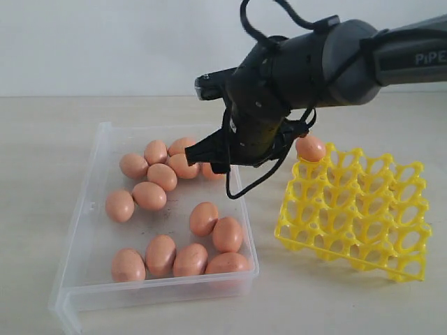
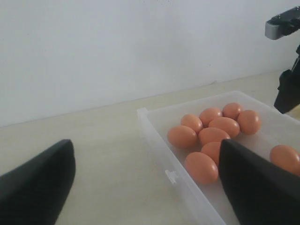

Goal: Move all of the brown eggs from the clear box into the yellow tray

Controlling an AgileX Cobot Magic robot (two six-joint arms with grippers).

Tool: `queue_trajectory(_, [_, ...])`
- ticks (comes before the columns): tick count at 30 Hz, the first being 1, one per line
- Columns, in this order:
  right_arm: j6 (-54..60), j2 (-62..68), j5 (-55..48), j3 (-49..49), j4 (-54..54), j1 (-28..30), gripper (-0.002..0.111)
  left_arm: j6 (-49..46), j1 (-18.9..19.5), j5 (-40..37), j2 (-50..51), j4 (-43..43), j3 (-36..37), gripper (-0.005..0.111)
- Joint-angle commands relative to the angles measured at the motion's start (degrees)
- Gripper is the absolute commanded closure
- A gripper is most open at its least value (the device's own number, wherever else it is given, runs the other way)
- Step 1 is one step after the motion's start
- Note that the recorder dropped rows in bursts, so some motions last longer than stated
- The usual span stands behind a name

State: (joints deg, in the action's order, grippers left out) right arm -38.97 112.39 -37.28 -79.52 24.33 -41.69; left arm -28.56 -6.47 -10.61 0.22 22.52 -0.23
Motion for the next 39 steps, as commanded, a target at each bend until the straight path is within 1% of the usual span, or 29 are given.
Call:
queue_trajectory(1, [7.3, -0.3, 3.1, -2.0, -17.1, 3.4, 0.053, 0.5, -0.1, 0.4, -0.2, 0.4, 0.2, 0.029])
queue_trajectory(4, [8.1, 0.2, 6.0, -3.2, -22.8, 4.6, 0.053, 0.5, -0.1, 0.4, -0.2, 0.4, 0.2, 0.029])
queue_trajectory(6, [8.2, 0.9, 6.1, -5.0, -25.4, 4.6, 0.053, 0.5, -0.1, 0.4, -0.2, 0.4, 0.2, 0.029])
queue_trajectory(11, [8.0, 4.4, 5.3, -10.1, -27.1, 4.6, 0.053, 0.5, -0.1, 0.4, -0.2, 0.4, 0.2, 0.029])
queue_trajectory(19, [7.3, 10.0, 4.1, -11.9, -27.4, 4.6, 0.053, 0.5, -0.1, 0.4, -0.2, 0.4, 0.2, 0.029])
queue_trajectory(22, [6.9, 10.5, 5.5, -11.9, -27.1, 4.6, 0.053, 0.5, -0.1, 0.4, -0.2, 0.4, 0.2, 0.029])
queue_trajectory(27, [2.0, 11.6, 7.2, -11.9, -23.1, 4.6, 0.053, 0.5, -0.1, 0.4, -0.2, 0.4, 0.2, 0.029])
queue_trajectory(32, [1.1, 13.6, 7.6, -11.9, -23.0, 5.2, 0.053, 0.5, -0.1, 0.4, -0.2, 0.4, 0.2, 0.029])
queue_trajectory(36, [-1.3, 14.1, 11.5, -11.9, -22.8, 6.5, 0.053, 0.5, -0.1, 0.4, -0.2, 0.4, 0.2, 0.029])
queue_trajectory(39, [-3.3, 14.1, 12.2, -11.9, -22.8, 7.3, 0.053, 0.5, -0.1, 0.4, -0.2, 0.4, 0.2, 0.029])
